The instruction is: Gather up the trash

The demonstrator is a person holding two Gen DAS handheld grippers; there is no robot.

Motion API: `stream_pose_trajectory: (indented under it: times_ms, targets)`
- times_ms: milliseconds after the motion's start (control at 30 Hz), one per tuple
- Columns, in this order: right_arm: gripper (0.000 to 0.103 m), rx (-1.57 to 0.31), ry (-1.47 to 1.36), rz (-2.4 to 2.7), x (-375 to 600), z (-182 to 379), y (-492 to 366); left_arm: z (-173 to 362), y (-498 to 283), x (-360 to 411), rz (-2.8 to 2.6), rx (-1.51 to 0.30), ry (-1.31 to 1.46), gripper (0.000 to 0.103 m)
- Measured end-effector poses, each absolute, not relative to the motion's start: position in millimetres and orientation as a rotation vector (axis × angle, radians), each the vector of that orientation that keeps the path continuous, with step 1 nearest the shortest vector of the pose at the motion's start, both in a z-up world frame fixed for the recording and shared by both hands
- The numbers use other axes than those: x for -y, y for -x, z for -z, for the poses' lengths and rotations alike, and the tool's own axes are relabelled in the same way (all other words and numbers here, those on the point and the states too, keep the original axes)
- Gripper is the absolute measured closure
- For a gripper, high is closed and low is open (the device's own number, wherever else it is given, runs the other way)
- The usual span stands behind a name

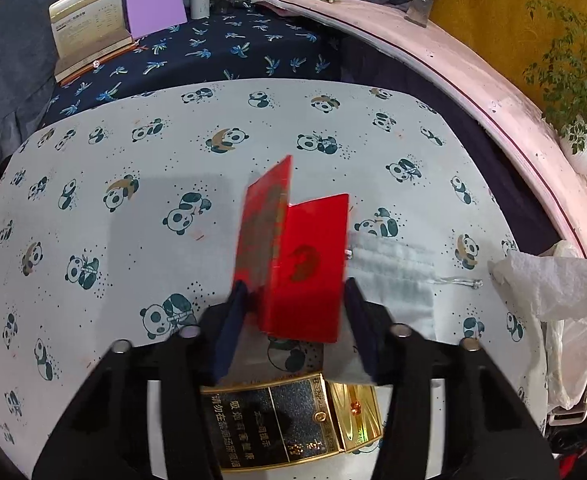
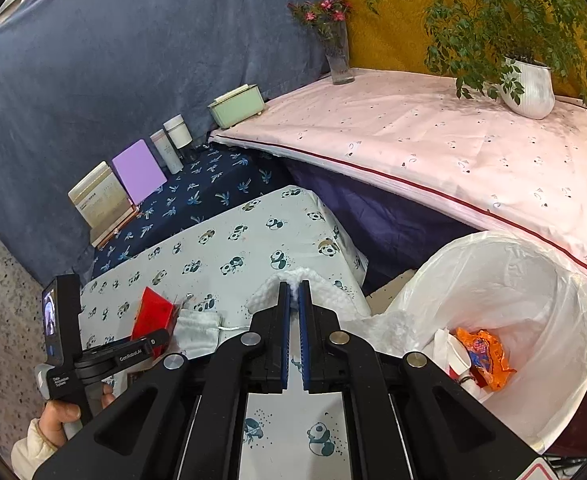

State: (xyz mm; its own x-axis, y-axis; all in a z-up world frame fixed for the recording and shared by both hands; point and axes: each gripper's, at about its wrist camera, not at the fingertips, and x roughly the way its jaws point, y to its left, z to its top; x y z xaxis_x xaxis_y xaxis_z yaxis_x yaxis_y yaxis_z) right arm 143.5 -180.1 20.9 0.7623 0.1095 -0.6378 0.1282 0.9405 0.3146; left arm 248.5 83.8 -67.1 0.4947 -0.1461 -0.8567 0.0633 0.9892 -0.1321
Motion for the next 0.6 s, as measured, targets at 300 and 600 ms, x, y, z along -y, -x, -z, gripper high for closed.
stream_pose_trajectory:
  times_ms: [300,600]
  targets:
    - [0.099,-0.703,-0.353,-0.005,174.5,-23.2,-142.4,54.7,-239.1,-84.0,0.149,-1.018,0.091,0.096]
    - [0.099,-0.655,-0.359,-0.001,182.9,-40.5,-128.6,17.2,-219.6,-70.6,0.198,-0.945,0.097,0.099]
